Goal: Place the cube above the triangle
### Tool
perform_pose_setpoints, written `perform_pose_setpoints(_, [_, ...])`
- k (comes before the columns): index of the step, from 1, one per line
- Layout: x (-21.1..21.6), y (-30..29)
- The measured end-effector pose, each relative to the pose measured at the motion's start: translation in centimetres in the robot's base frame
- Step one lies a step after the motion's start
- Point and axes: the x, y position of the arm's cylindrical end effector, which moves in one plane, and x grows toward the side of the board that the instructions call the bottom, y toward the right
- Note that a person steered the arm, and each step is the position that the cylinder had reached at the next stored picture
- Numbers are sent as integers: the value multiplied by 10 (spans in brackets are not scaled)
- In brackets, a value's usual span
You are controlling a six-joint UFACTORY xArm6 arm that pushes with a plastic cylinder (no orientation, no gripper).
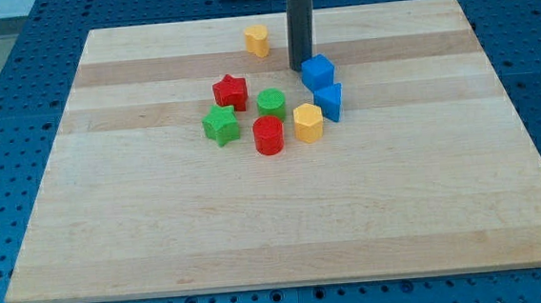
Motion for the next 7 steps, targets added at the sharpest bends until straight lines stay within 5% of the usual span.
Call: perform_pose_setpoints(7, [-5,33])
